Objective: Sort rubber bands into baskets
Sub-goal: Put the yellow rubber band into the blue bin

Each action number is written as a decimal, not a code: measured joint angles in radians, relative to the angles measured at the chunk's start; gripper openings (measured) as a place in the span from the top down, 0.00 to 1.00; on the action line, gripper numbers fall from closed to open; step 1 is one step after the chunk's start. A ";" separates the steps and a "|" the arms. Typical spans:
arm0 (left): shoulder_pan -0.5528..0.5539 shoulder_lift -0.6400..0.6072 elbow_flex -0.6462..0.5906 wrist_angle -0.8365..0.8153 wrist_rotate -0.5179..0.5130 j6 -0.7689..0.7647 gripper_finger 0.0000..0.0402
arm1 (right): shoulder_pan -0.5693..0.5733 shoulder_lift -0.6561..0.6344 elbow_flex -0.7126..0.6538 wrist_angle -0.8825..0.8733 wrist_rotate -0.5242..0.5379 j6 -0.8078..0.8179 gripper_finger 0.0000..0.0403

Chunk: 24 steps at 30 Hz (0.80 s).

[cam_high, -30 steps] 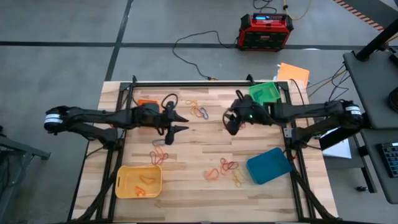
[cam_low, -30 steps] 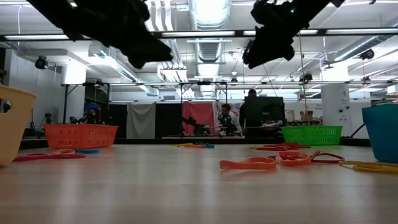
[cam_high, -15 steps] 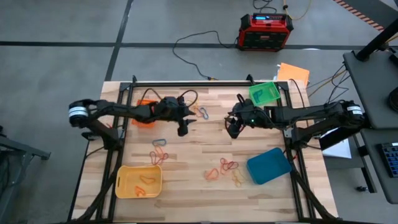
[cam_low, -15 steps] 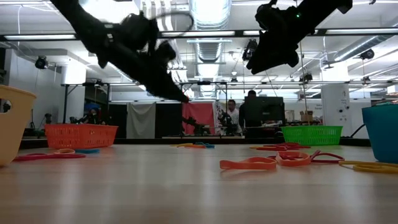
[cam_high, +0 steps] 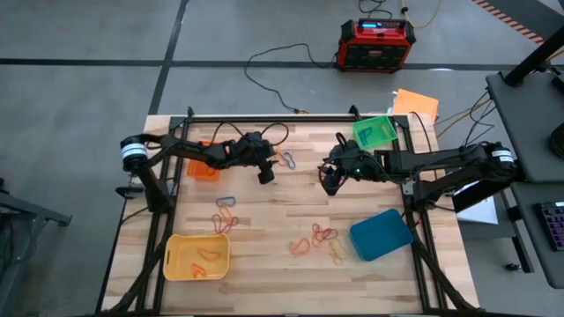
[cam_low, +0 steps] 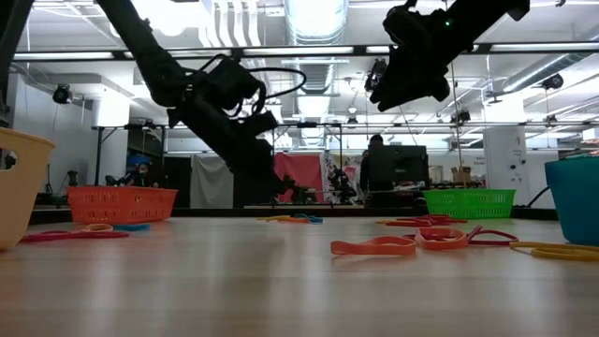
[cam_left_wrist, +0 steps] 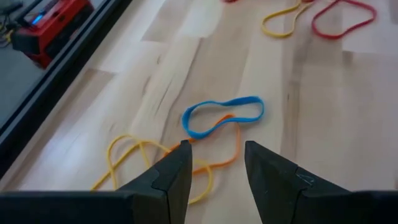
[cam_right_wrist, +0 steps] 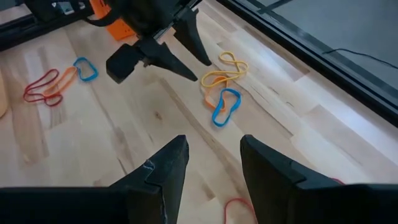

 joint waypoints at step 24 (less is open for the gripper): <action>0.005 0.083 -0.003 0.022 -0.039 0.023 0.63 | -0.001 0.001 0.000 0.000 0.000 -0.033 0.62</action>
